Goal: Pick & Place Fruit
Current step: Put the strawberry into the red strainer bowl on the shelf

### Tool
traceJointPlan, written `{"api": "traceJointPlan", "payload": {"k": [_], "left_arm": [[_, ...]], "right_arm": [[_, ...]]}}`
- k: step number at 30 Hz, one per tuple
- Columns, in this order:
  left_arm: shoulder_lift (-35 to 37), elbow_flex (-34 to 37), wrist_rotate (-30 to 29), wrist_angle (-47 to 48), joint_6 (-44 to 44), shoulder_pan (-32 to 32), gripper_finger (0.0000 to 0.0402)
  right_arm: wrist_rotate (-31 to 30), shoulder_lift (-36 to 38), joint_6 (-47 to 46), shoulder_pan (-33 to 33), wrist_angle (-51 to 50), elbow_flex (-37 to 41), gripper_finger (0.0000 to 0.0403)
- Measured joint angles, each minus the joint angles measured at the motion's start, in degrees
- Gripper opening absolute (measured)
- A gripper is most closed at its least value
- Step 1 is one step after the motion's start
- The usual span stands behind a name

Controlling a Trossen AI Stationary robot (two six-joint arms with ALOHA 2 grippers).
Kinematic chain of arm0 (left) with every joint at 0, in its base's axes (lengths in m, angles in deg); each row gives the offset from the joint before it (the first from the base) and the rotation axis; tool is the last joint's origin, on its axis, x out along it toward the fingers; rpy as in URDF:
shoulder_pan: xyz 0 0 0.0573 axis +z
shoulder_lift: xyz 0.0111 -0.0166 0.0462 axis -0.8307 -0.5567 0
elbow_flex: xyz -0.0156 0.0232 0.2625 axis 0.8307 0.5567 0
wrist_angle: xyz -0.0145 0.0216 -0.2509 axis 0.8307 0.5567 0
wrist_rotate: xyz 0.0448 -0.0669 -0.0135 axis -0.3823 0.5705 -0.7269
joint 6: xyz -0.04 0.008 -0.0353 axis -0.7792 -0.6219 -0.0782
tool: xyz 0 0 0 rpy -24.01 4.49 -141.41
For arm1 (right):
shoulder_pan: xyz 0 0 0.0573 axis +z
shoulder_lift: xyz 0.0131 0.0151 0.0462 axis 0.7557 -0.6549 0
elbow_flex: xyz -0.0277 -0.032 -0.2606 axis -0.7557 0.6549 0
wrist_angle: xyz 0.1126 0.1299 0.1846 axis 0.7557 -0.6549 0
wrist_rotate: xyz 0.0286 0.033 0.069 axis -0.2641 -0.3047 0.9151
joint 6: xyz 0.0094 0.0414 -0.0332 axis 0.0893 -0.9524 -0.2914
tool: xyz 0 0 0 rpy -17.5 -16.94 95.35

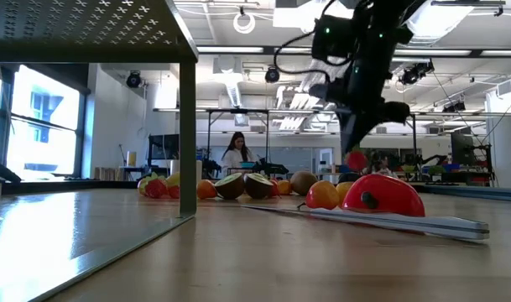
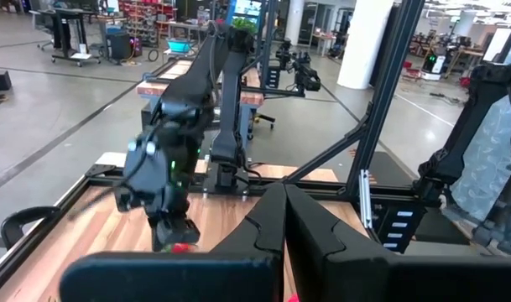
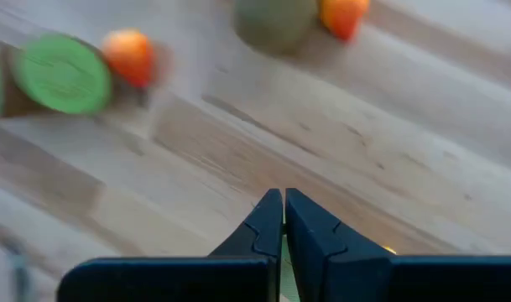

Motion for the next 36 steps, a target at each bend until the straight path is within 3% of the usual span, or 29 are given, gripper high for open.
{"api": "traceJointPlan", "payload": {"k": [9, 21, 26, 30, 36], "left_arm": [[0.0, 0.0, 0.02, -0.03, 0.0, 0.0, 0.0], [-0.83, 0.0, 0.05, -0.15, -0.78, 0.0, 0.0], [-1.95, 0.0, -5.07, 0.02, -5.24, 0.0, 0.0005], [-2.12, -0.12, -5.34, 0.08, -7.85, 0.02, 0.0042], [-2.1, -0.28, -5.78, 0.01, -9.87, 0.02, 0.0136]], "right_arm": [[-0.45, 7.75, 3.57, 0.15, 11.79, 0.0, 0.0004], [-3.44, 14.37, 15.34, 1.57, 32.29, 0.0, 0.0004], [-3.28, 14.98, 19.66, 1.59, 38.66, 0.0, 0.0004], [-3.29, 15.04, 22.78, 1.9, 40.88, 0.0, 0.0004], [-3.08, 15.03, 26.07, 2.38, 43.84, 0.0, 0.0004]]}}
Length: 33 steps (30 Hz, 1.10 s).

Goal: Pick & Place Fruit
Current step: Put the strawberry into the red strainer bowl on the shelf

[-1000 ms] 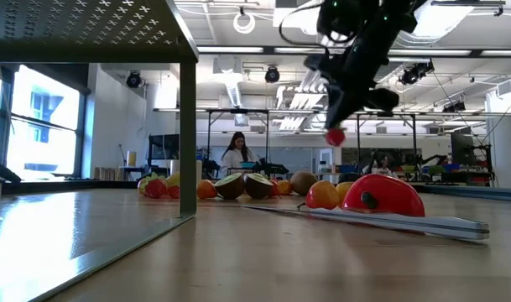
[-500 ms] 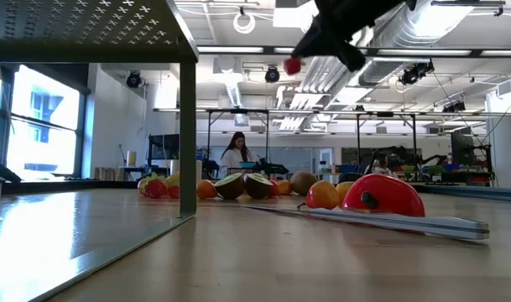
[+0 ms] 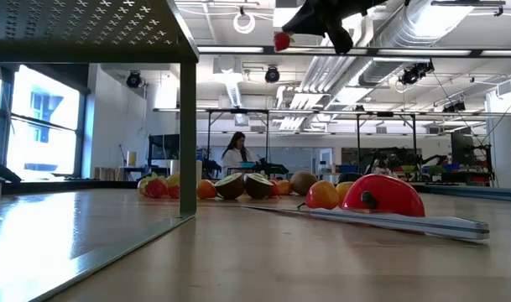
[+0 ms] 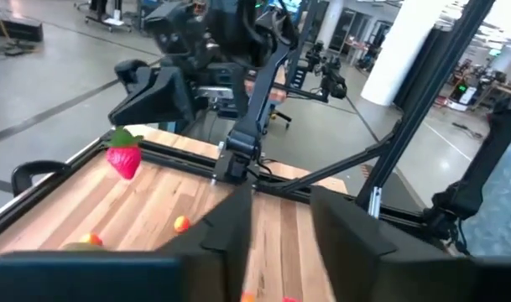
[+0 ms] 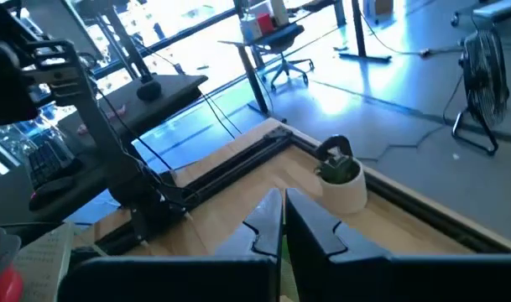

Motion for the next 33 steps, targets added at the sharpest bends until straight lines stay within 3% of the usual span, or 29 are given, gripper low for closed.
{"api": "traceJointPlan", "payload": {"k": [7, 12, 23, 33], "left_arm": [[-0.74, 0.0, -1.52, 0.45, -0.67, 0.0, 0.0238], [-1.65, -0.02, -1.54, 0.03, 0.87, 0.0, 0.0282], [-6.65, -0.06, -3.25, -7.67, 7.92, 0.0, 0.0292], [-13.33, -0.08, -8.04, -18.04, 11.62, 0.02, 0.0292]], "right_arm": [[0.09, -0.04, 6.64, 2.52, 7.38, 0.0, 0.0004], [0.09, -0.04, 11.74, 4.87, 13.24, 0.0, 0.0004], [1.36, -0.04, 17.42, 9.75, 24.85, 0.0, 0.0004], [1.38, -0.04, 17.57, 12.74, 26.11, 0.0, 0.0004]]}}
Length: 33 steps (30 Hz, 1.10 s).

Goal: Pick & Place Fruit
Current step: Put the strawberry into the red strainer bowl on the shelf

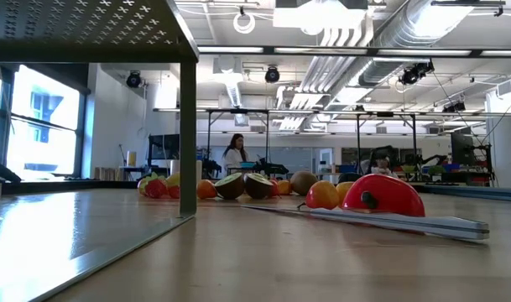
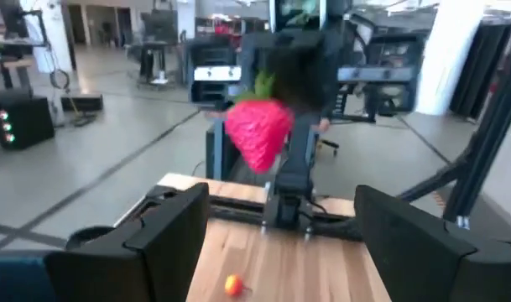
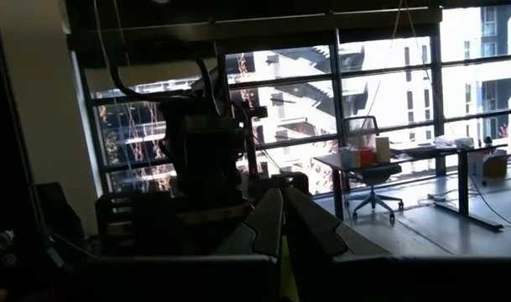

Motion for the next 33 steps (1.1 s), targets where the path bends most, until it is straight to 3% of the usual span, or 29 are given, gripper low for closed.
{"api": "traceJointPlan", "payload": {"k": [15, 25, 33], "left_arm": [[-1.07, 0.1, -1.63, -3.03, -3.62, 0.69, 0.0292], [-5.51, 0.1, 4.22, -8.81, -5.46, 0.74, 0.0292], [-5.97, 0.1, 3.98, -10.65, -2.9, 0.76, 0.0292]], "right_arm": [[0.15, 0.0, 0.02, 3.06, 0.28, 0.0, 0.0004], [-0.5, 0.0, 0.02, 3.32, 0.22, 0.0, 0.0004], [-0.5, -0.02, 0.06, 3.25, -0.2, 0.0, 0.0004]]}}
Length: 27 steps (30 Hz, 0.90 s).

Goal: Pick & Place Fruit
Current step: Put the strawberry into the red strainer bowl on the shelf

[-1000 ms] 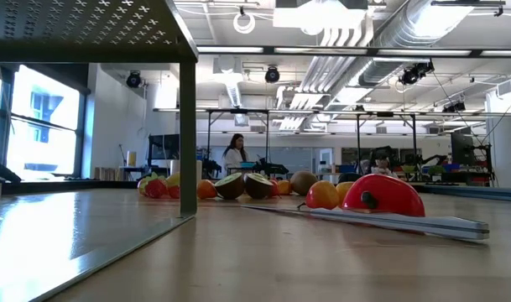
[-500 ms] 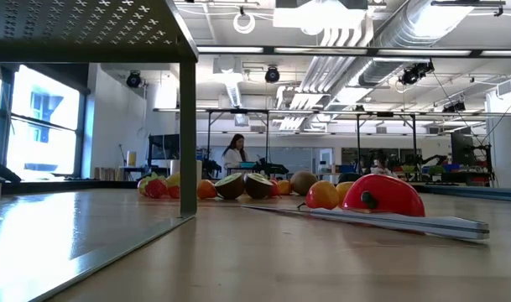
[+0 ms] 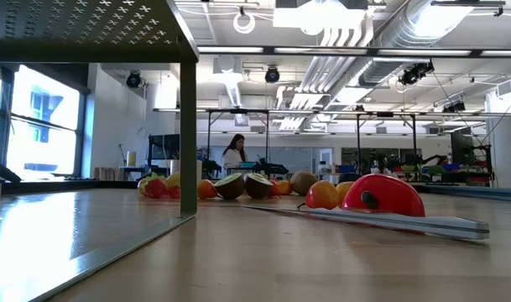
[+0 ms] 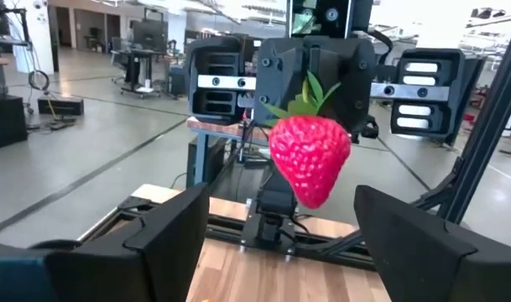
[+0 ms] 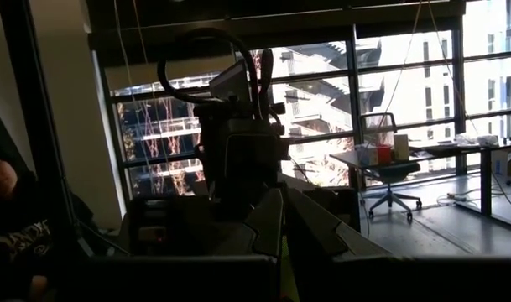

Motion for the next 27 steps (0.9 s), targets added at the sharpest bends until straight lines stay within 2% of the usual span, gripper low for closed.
{"api": "traceJointPlan", "payload": {"k": [13, 27], "left_arm": [[0.0, 0.0, 0.05, 0.09, -0.08, 0.83, 0.0292], [0.0, 0.0, 0.05, 0.8, -0.1, 0.83, 0.0292]], "right_arm": [[0.05, -4.52, -0.1, 0.0, 4.29, -0.07, 0.0004], [-2.34, -4.58, 0.92, -0.04, 5.17, -0.04, 0.0004]]}}
